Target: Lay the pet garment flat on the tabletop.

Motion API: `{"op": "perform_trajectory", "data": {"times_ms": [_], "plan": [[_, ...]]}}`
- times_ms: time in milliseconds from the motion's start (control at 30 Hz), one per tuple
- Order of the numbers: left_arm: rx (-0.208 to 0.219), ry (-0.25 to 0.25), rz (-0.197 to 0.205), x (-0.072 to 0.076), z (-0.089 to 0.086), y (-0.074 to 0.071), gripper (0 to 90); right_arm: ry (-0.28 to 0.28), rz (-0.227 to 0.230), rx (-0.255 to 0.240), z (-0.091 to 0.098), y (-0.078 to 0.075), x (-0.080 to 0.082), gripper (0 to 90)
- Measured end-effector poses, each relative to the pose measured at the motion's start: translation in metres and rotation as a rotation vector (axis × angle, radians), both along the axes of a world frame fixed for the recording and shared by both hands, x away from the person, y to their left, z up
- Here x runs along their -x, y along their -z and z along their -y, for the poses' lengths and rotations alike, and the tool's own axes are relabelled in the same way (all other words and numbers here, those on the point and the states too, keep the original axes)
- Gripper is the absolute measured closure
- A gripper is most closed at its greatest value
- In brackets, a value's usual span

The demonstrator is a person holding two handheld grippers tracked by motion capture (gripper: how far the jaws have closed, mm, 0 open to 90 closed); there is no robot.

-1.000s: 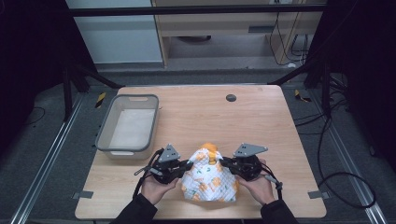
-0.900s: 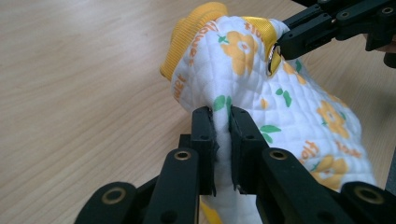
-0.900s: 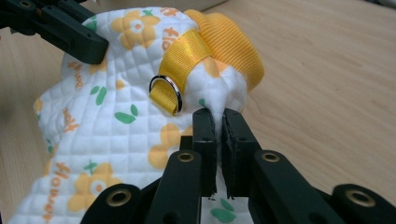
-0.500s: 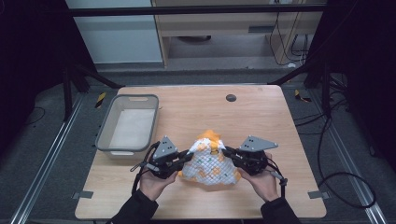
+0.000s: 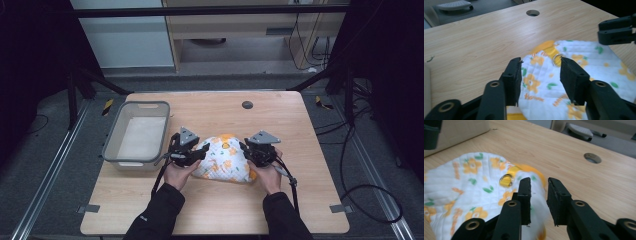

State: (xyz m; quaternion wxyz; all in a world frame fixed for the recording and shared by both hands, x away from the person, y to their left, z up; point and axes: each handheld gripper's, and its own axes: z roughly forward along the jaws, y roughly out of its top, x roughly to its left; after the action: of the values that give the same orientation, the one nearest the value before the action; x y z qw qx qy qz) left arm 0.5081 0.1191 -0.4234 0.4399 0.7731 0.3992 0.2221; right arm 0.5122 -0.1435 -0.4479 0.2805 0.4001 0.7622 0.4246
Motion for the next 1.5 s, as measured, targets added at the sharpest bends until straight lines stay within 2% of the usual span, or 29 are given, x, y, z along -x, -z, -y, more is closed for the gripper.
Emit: {"op": "perform_trajectory", "data": {"times_ms": [133, 167, 267, 367, 433, 567, 600, 633, 700, 1033, 1100, 1200, 1400, 1500], "plan": [[0.017, 0.003, 0.011, 0.01, -0.017, -0.004, 44.7, 0.0, 0.029, -0.005, 0.016, -0.006, 0.009, 66.8], [0.011, 0.005, 0.014, 0.013, -0.021, -0.005, 43.8, -0.006, 0.024, -0.017, 0.02, -0.008, 0.013, 65.7], [-0.012, 0.03, 0.005, 0.023, -0.034, -0.006, 41.3, -0.019, 0.023, -0.009, 0.034, -0.012, 0.027, 62.2], [-0.032, 0.044, -0.016, 0.034, -0.046, 0.0, 40.6, -0.03, 0.011, -0.012, 0.047, -0.012, 0.041, 58.5], [-0.031, 0.052, -0.027, 0.039, -0.051, 0.004, 40.1, -0.039, -0.007, -0.021, 0.054, -0.009, 0.049, 56.5], [-0.056, 0.069, -0.05, 0.05, -0.058, 0.018, 39.6, -0.075, -0.039, -0.018, 0.06, -0.001, 0.065, 52.9], [-0.056, 0.069, -0.05, 0.05, -0.058, 0.018, 39.5, -0.075, -0.039, -0.018, 0.06, -0.001, 0.065, 52.9], [-0.075, 0.069, -0.059, 0.053, -0.058, 0.021, 39.2, -0.105, -0.049, -0.016, 0.06, 0.005, 0.072, 51.6], [-0.073, 0.065, -0.064, 0.054, -0.059, 0.025, 39.0, -0.122, -0.061, -0.017, 0.059, 0.01, 0.076, 51.2], [-0.127, 0.075, -0.103, 0.051, -0.053, 0.047, 37.8, -0.188, -0.108, 0.019, 0.043, 0.029, 0.078, 49.7], [-0.139, 0.08, -0.112, 0.049, -0.05, 0.05, 37.3, -0.197, -0.126, 0.042, 0.038, 0.035, 0.075, 50.6], [-0.159, 0.093, -0.119, 0.047, -0.044, 0.055, 37.3, -0.207, -0.151, 0.046, 0.035, 0.04, 0.072, 54.3], [-0.16, 0.115, -0.118, 0.043, -0.035, 0.061, 43.5, -0.227, -0.178, 0.062, 0.028, 0.046, 0.068, 56.7], [-0.189, 0.136, -0.111, 0.042, -0.028, 0.065, 46.6, -0.233, -0.183, 0.072, 0.024, 0.048, 0.066, 61.0]]}}
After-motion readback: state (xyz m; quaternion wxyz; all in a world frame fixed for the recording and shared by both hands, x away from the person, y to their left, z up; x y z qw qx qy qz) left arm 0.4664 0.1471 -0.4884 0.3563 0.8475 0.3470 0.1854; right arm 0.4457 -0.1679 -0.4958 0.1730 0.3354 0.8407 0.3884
